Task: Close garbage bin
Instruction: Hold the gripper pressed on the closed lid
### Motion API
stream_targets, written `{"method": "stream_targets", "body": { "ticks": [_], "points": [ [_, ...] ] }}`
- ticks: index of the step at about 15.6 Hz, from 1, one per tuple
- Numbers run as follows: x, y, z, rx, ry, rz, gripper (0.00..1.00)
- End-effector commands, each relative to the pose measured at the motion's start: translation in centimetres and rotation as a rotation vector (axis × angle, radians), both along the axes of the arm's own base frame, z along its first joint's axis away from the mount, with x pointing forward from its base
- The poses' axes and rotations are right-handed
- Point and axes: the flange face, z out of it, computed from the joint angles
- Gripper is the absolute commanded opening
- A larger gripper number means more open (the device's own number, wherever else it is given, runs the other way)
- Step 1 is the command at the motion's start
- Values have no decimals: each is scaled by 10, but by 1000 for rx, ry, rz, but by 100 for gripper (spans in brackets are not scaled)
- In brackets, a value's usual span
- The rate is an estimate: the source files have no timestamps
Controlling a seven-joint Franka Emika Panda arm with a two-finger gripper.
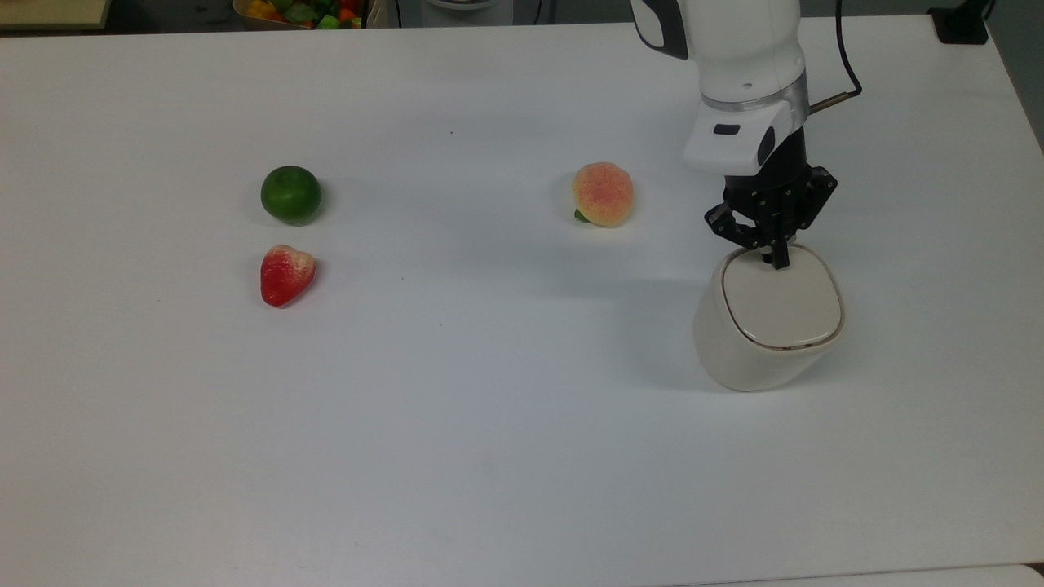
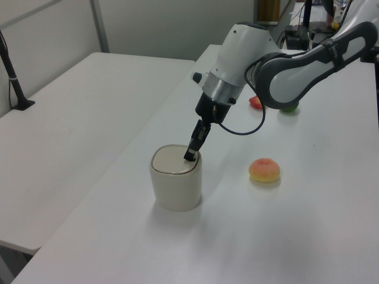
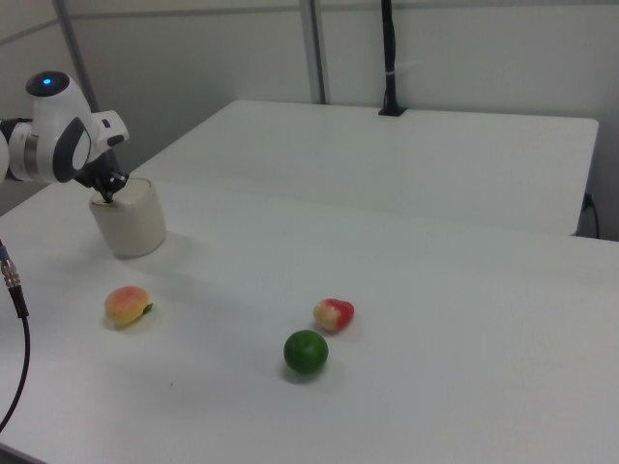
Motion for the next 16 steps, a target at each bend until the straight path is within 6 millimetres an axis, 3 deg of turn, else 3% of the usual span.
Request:
{"method": "stream_targets", "body": {
  "ticks": [1,12,16],
  "points": [
    [-9,-3,-10,-20,37,2,0],
    [-8,-2,-18,-23,47,1,0],
    [-10,-8,7,-22,40,-10,0]
  ]
}}
